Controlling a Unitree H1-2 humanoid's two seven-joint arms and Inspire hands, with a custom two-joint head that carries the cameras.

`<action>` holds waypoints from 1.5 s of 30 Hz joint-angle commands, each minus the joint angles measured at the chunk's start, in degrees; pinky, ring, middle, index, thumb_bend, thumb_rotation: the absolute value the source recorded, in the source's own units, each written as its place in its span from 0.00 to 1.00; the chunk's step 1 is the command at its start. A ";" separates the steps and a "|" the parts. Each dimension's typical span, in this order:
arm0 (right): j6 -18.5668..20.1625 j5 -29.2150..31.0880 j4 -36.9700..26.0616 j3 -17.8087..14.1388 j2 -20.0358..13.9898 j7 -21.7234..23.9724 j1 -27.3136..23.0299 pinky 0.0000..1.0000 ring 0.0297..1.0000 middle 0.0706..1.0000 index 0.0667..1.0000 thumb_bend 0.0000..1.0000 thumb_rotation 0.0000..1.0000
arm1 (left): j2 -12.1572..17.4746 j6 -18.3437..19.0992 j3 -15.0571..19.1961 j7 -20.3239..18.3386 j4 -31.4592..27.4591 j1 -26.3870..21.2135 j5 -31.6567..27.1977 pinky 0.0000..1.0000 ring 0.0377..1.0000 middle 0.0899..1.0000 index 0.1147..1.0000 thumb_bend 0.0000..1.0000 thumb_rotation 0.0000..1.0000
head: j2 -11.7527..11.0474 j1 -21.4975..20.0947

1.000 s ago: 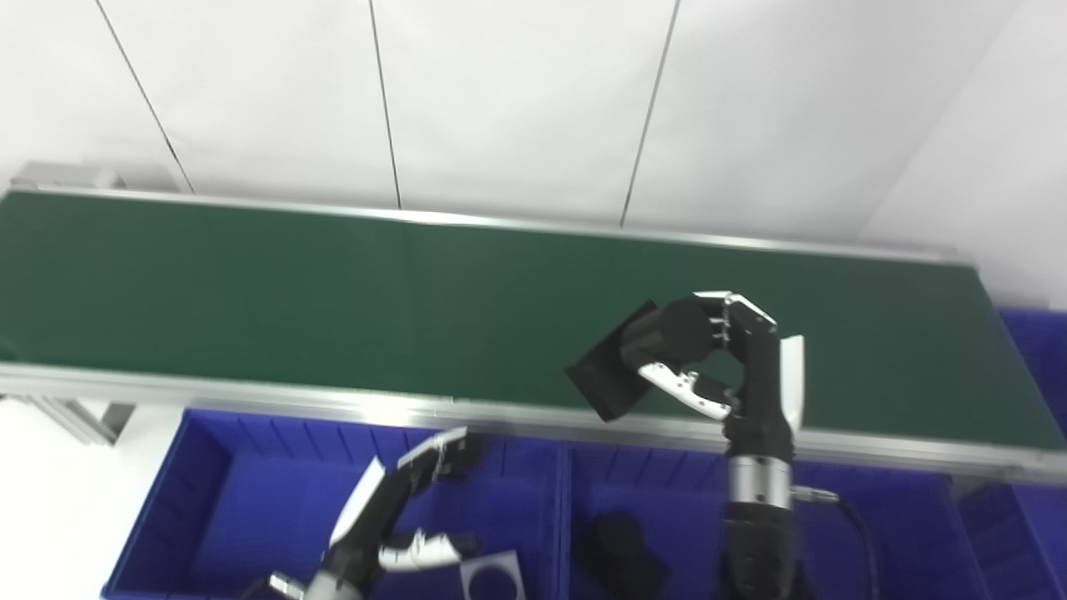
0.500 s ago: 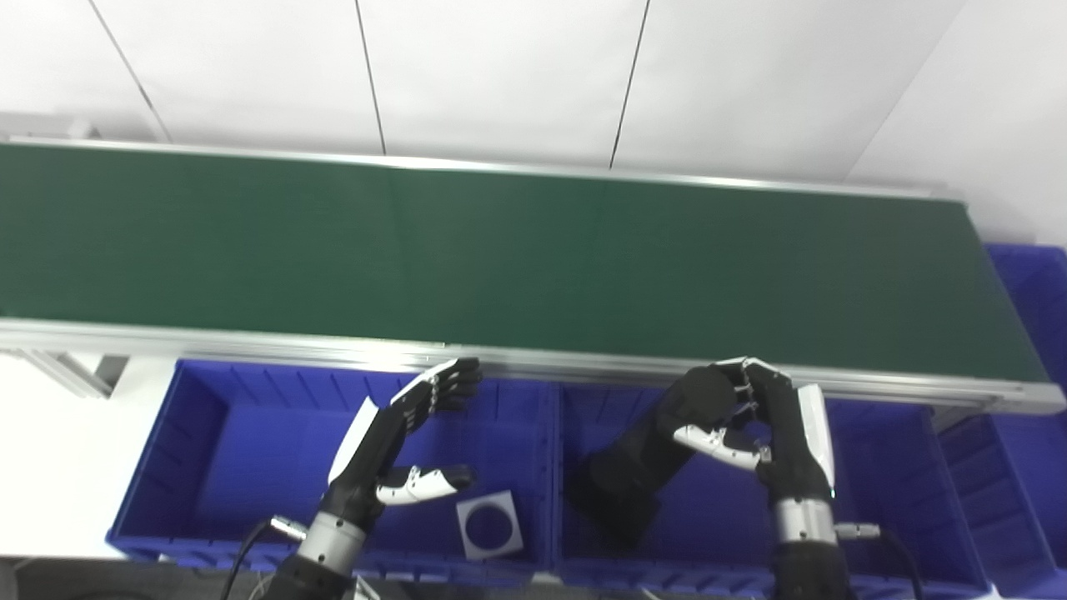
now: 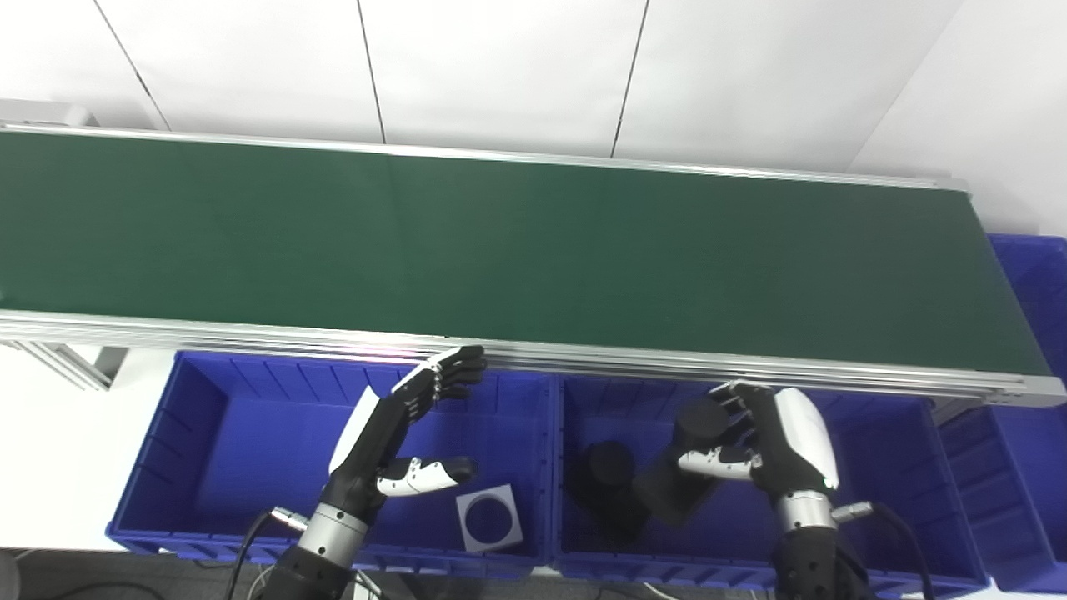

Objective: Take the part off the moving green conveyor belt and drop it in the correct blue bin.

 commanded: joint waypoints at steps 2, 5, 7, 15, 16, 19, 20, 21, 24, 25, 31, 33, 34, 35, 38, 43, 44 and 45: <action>-0.51 -0.97 -1.54 0.00 0.21 -1.44 0.11 0.93 0.97 0.95 0.86 0.76 0.21 | -0.38 -1.98 0.70 -0.26 -1.26 -0.27 0.70 0.73 0.77 0.79 0.80 0.85 0.68 | -0.14 0.02; -5.64 1.65 -2.06 -0.24 0.79 -3.89 1.32 0.95 1.00 1.00 0.94 0.82 0.31 | -0.36 -1.99 0.87 -0.33 -1.29 -0.14 1.15 0.73 0.77 0.79 0.80 0.86 0.68 | -0.33 0.09; -9.39 3.76 -2.97 -0.09 1.47 -5.39 2.65 0.95 1.00 1.00 0.96 0.84 0.34 | -0.27 -2.05 0.87 -0.37 -1.29 -0.03 0.92 0.73 0.77 0.79 0.80 0.86 0.68 | -0.44 0.37; -24.76 13.05 -5.39 0.67 3.78 -8.21 7.14 0.86 0.94 0.97 0.98 0.90 0.43 | 0.20 -2.09 0.81 -0.90 -1.16 0.13 0.31 0.74 0.78 0.80 0.81 0.87 0.65 | -1.25 1.17; -25.92 14.89 -5.37 0.91 3.87 -7.29 7.62 0.86 0.93 0.96 0.97 0.90 0.43 | 0.15 -2.12 0.79 -0.98 -1.00 0.02 0.20 0.75 0.78 0.80 0.81 0.87 0.64 | -1.59 1.26; -29.20 21.00 -4.59 1.60 4.07 -4.50 8.30 0.81 0.89 0.93 0.94 0.92 0.41 | -0.02 -2.13 0.88 -1.09 -0.70 -0.17 0.53 0.74 0.78 0.80 0.82 0.87 0.63 | -2.08 1.60; -29.53 23.62 -4.27 1.86 3.96 -3.02 8.33 0.81 0.88 0.91 0.93 0.94 0.41 | -0.05 -2.13 0.86 -1.11 -0.54 -0.25 0.66 0.74 0.78 0.80 0.82 0.88 0.63 | -2.28 1.76; -29.71 25.90 -3.94 2.07 3.77 -1.61 8.31 0.82 0.88 0.91 0.92 0.94 0.41 | -0.07 -2.14 0.81 -1.10 -0.37 -0.34 0.77 0.74 0.78 0.81 0.82 0.88 0.62 | -2.61 2.13; -30.77 29.61 -2.63 2.51 3.04 1.63 7.92 0.81 0.86 0.89 0.90 0.94 0.40 | -0.07 -2.10 0.61 -0.56 0.10 -0.55 1.72 0.74 0.78 0.81 0.82 0.89 0.63 | -2.92 2.62; -30.69 30.21 -2.19 2.72 2.67 2.69 7.75 0.81 0.86 0.89 0.90 0.93 0.39 | -0.21 -2.12 0.59 -0.48 0.39 -0.61 1.86 0.74 0.79 0.81 0.82 0.89 0.62 | -3.34 3.03; -30.24 30.43 -0.45 2.66 1.87 5.28 7.25 0.82 0.86 0.89 0.92 0.92 0.39 | -1.26 -2.08 0.81 -0.58 1.54 -0.61 1.81 0.76 0.81 0.83 0.85 0.90 0.58 | -4.35 3.92; -29.94 30.61 -0.24 2.50 1.80 5.72 7.27 0.84 0.87 0.90 0.93 0.91 0.39 | -1.58 -2.09 0.92 -0.49 1.64 -0.52 2.11 0.77 0.82 0.84 0.86 0.89 0.57 | -4.75 4.08; -29.92 30.63 -0.07 2.40 1.81 5.84 7.29 0.84 0.87 0.90 0.93 0.91 0.39 | -1.72 -2.11 0.97 -0.33 1.77 -0.53 2.38 0.77 0.82 0.84 0.86 0.89 0.57 | -4.80 4.07; -29.89 30.47 0.07 2.32 1.84 5.89 7.33 0.85 0.88 0.91 0.94 0.91 0.39 | -1.84 -2.12 1.00 -0.22 1.90 -0.56 2.53 0.76 0.82 0.84 0.86 0.89 0.57 | -4.92 4.05; -30.06 29.17 0.43 2.08 2.05 5.53 7.44 0.85 0.88 0.91 0.94 0.91 0.39 | -2.23 -2.14 1.21 0.04 2.24 -0.54 2.57 0.76 0.82 0.85 0.86 0.90 0.57 | -5.59 3.84; -31.49 28.12 1.40 1.64 2.74 4.52 7.60 0.84 0.89 0.94 0.94 0.88 0.39 | -2.29 -2.13 1.08 0.63 2.52 -0.43 2.27 0.76 0.83 0.85 0.87 0.88 0.55 | -6.74 3.86; -31.93 27.76 1.69 1.55 2.92 4.14 7.61 0.84 0.89 0.94 0.94 0.88 0.38 | -2.22 -2.13 0.94 0.85 2.65 -0.47 2.32 0.76 0.83 0.85 0.87 0.88 0.56 | -6.74 3.86; -32.23 27.49 1.88 1.48 3.06 3.90 7.61 0.83 0.89 0.94 0.94 0.88 0.38 | -2.15 -2.14 0.82 1.02 2.74 -0.50 2.35 0.76 0.83 0.85 0.87 0.88 0.56 | -6.74 3.86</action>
